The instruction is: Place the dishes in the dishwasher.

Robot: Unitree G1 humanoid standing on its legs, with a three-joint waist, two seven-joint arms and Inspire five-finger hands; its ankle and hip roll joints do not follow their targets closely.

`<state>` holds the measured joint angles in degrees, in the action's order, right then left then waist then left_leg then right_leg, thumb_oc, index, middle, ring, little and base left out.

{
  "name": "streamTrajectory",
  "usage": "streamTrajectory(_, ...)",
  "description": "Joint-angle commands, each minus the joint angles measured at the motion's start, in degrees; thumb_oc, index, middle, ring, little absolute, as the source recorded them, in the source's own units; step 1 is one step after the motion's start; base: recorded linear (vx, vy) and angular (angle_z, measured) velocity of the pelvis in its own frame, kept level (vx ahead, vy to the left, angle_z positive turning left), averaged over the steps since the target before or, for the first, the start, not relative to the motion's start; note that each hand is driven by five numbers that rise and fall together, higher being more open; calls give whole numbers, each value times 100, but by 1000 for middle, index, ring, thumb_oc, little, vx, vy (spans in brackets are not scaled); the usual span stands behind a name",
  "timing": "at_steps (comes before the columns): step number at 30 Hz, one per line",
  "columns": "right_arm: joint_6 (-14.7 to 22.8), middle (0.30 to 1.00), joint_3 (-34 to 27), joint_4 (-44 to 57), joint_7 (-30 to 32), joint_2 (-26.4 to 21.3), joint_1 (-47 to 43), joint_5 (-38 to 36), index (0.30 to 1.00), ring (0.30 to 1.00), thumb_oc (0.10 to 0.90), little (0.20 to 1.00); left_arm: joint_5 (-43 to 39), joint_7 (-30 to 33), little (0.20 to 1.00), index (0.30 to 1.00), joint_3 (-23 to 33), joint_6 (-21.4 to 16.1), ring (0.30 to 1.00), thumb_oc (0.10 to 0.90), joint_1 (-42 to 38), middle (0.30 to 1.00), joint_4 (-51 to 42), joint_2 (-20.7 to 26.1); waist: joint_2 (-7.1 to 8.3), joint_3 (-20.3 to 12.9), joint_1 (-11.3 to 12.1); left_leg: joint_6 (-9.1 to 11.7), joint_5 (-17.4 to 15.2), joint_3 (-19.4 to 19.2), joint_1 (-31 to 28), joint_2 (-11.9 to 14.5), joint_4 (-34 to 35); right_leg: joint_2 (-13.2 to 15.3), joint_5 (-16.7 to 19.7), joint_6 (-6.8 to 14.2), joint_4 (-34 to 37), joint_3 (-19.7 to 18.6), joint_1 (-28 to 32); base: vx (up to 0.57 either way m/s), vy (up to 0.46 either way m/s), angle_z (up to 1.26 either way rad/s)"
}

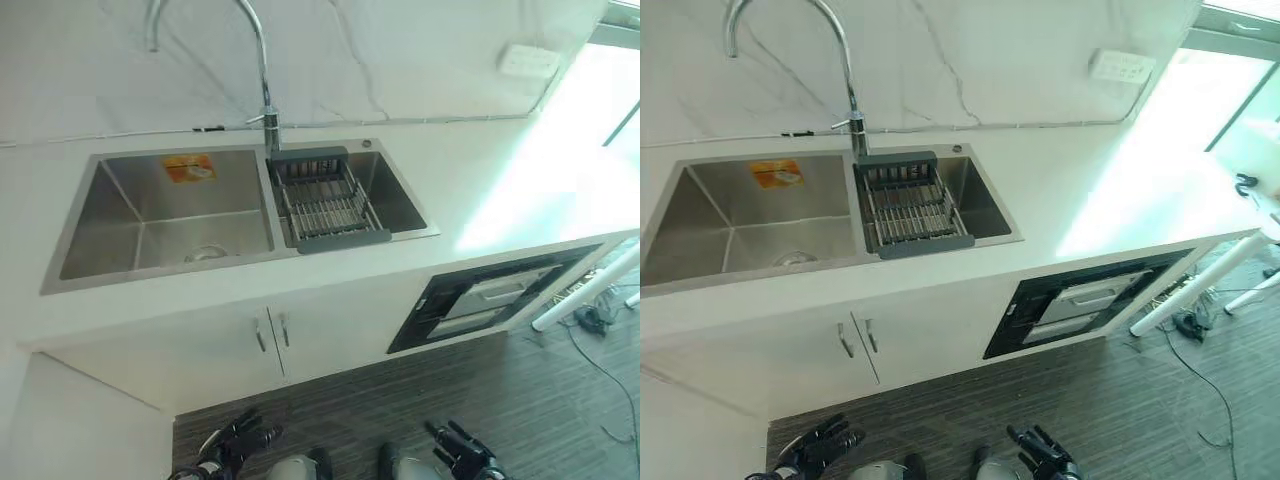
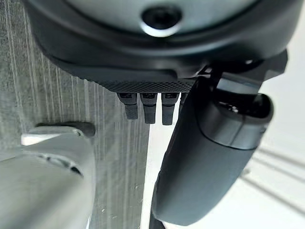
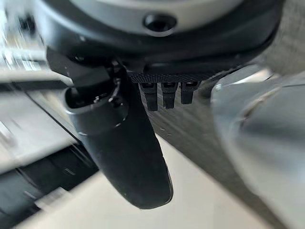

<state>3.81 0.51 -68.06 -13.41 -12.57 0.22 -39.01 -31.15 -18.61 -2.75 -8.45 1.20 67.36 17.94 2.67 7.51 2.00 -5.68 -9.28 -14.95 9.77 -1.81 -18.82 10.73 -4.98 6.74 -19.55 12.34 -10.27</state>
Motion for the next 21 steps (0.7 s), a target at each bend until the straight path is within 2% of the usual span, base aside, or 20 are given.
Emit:
streamTrajectory(1,790,900,-290,-58,544,-301,-539,733,900,900,800,900,-158,49,900,900,74,57,900,800,-71,900,-21,-136,-57,77,132,657,-618,558,-503,595,163,46,-313,164,236,133,449,51,-134,6)
streamTrajectory(4,598,900,-291,-176,228,-199,-452,491,900,900,800,900,-294,36,900,900,257,119,900,800,-33,900,206,-297,-76,-71,131,708,-645,584,-586,603,163,-7,-449,81,236,97,562,82,-136,14)
streamTrajectory(6,693,900,-90,-223,52,-108,-321,989,900,900,800,900,-318,48,900,900,445,196,900,800,9,900,399,-387,-104,-176,124,761,-618,594,-648,647,163,-26,-531,27,236,136,663,85,-140,21)
streamTrajectory(12,604,900,265,-355,258,-172,-214,1973,900,900,800,900,-237,167,900,900,469,244,900,800,-52,900,504,-426,-139,-267,177,823,-580,725,-690,669,163,-27,-648,-26,236,268,806,31,-55,15)
streamTrajectory(16,571,900,252,-423,450,-222,-102,2163,900,900,800,900,21,236,900,900,402,265,900,800,-150,900,530,-433,-179,-292,250,840,-543,885,-655,643,163,-10,-696,-44,236,419,876,-1,19,18)
streamTrajectory(21,665,900,226,-448,242,-280,3,2304,900,900,800,900,189,440,900,900,451,340,900,800,-242,900,661,-405,-164,-329,278,845,-510,1036,-610,619,163,-24,-742,-54,236,508,881,-8,21,17)
